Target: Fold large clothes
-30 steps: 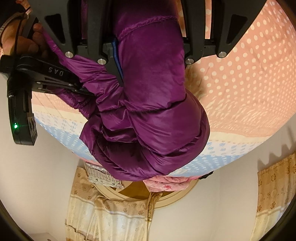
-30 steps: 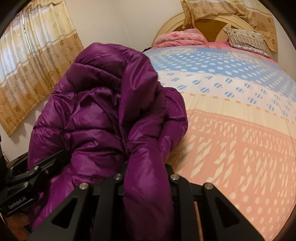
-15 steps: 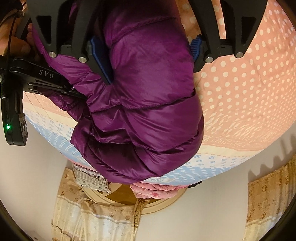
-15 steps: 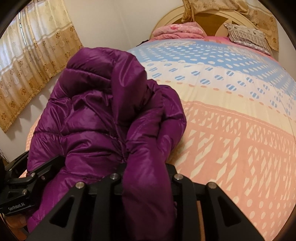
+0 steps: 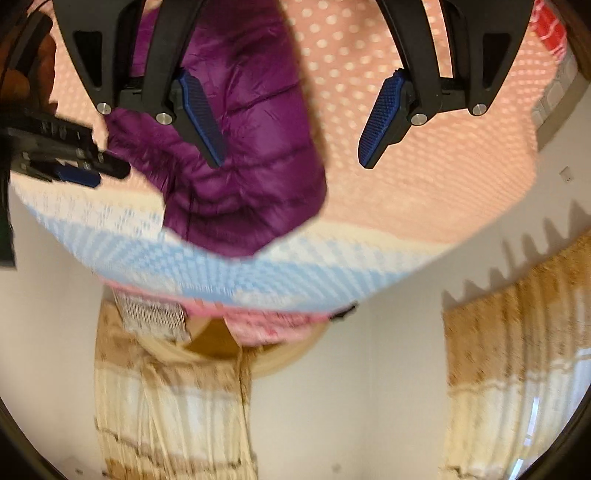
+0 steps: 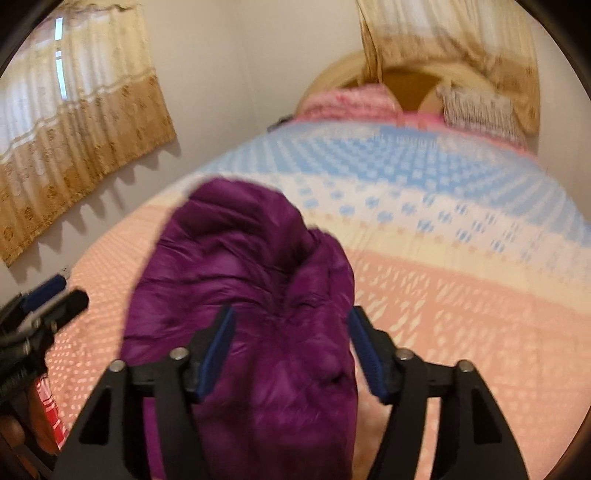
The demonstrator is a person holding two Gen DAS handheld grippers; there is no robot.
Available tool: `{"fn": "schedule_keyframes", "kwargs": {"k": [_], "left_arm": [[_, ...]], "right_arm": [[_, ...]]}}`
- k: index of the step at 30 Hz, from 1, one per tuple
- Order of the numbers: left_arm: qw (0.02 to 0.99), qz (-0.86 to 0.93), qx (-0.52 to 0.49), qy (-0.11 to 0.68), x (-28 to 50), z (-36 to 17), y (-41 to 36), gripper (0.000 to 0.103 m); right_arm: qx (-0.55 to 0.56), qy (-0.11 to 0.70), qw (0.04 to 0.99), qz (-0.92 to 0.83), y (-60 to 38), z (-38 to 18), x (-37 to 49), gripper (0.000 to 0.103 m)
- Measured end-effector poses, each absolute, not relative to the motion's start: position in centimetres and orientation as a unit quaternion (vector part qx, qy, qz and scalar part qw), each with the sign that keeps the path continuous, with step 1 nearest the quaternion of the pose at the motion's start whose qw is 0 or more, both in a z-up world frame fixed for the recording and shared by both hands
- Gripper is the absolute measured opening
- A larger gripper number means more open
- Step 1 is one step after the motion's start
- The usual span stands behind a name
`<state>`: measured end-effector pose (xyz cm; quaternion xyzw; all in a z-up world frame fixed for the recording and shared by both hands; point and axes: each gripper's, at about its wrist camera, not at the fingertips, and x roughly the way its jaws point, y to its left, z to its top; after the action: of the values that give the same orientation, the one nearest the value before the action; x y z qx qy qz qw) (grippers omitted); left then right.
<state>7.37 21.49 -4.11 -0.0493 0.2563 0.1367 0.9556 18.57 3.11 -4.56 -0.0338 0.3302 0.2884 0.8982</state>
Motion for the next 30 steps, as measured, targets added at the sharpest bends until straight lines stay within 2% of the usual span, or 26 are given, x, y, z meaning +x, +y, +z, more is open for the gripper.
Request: {"fn": "schedule_keyframes", "kwargs": {"k": [5, 7, 12, 30], "left_arm": [[0.965, 0.161, -0.026, 0.203, 3.4, 0.2, 20.8, 0.078], [0.970, 0.163, -0.021, 0.179, 1.8, 1.5, 20.5, 0.083], [0.976, 0.152, -0.022, 0.152, 0.2, 3.5, 19.9, 0.086], [0.976, 0.146, -0.017, 0.158, 0.9, 3.0, 19.2, 0.087]], "right_arm": [[-0.038, 0.275, 0.912, 0.301, 2.9, -0.4, 13.4, 0.077], [-0.034, 0.264, 0.915, 0.302, 2.9, 0.6, 12.4, 0.078], [-0.031, 0.238, 0.922, 0.305, 2.3, 2.3, 10.8, 0.080], [-0.020, 0.236, 0.920, 0.314, 0.5, 2.3, 10.7, 0.081]]}}
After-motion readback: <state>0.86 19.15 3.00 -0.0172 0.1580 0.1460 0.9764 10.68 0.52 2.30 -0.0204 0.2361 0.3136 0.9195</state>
